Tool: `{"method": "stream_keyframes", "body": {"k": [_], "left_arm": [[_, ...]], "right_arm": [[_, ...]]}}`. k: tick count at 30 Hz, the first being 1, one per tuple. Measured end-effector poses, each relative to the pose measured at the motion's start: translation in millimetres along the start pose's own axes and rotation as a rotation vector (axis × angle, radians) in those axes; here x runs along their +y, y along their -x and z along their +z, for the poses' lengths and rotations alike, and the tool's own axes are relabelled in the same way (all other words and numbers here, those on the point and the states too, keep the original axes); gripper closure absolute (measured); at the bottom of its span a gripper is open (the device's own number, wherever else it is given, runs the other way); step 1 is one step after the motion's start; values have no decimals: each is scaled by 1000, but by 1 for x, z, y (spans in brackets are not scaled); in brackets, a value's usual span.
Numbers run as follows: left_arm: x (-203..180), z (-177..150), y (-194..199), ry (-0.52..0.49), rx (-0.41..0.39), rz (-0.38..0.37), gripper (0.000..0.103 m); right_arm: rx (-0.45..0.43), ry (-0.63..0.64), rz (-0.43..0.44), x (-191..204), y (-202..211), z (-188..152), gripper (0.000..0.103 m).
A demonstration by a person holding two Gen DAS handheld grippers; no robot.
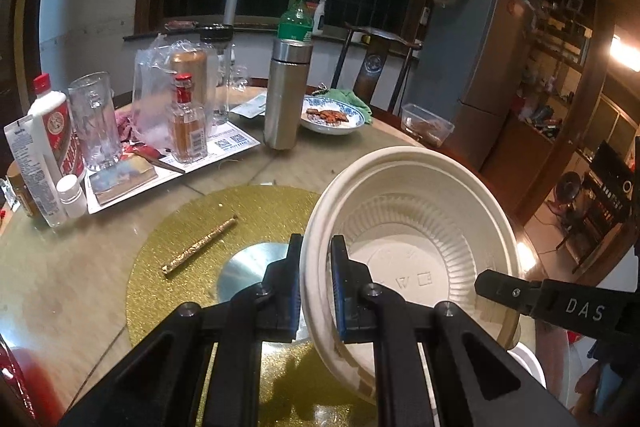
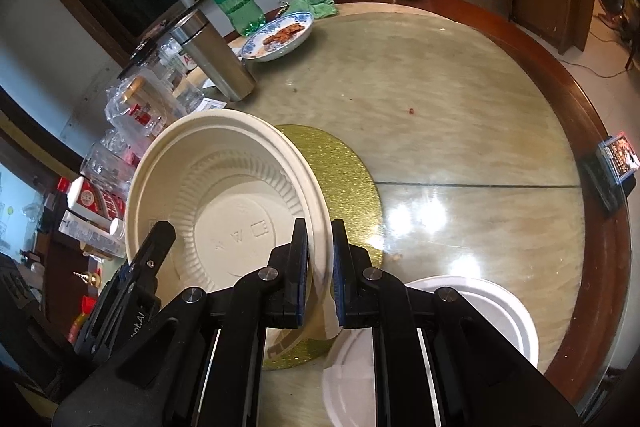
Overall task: Organize plates and bowls
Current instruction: 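Lift the smaller beige bowl off the gold mat, then carry the beige bowl with both grippers over the red plate stack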
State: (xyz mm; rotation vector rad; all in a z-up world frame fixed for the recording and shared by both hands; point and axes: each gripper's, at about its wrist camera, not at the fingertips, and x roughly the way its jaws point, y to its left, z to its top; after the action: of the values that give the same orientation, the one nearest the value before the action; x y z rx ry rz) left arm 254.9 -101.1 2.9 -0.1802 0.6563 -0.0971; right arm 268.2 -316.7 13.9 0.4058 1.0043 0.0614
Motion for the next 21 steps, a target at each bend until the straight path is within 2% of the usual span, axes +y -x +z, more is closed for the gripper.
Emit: {"method": "stream_keyframes", "body": {"k": [12, 21], "left_arm": [[-10, 5, 35, -30, -82, -32, 93], [-34, -3, 62, -115, -127, -69, 93]], "right_arm": [[-68, 1, 26, 1, 34, -7, 92], [-126, -50, 60, -20, 74, -28, 92]]}}
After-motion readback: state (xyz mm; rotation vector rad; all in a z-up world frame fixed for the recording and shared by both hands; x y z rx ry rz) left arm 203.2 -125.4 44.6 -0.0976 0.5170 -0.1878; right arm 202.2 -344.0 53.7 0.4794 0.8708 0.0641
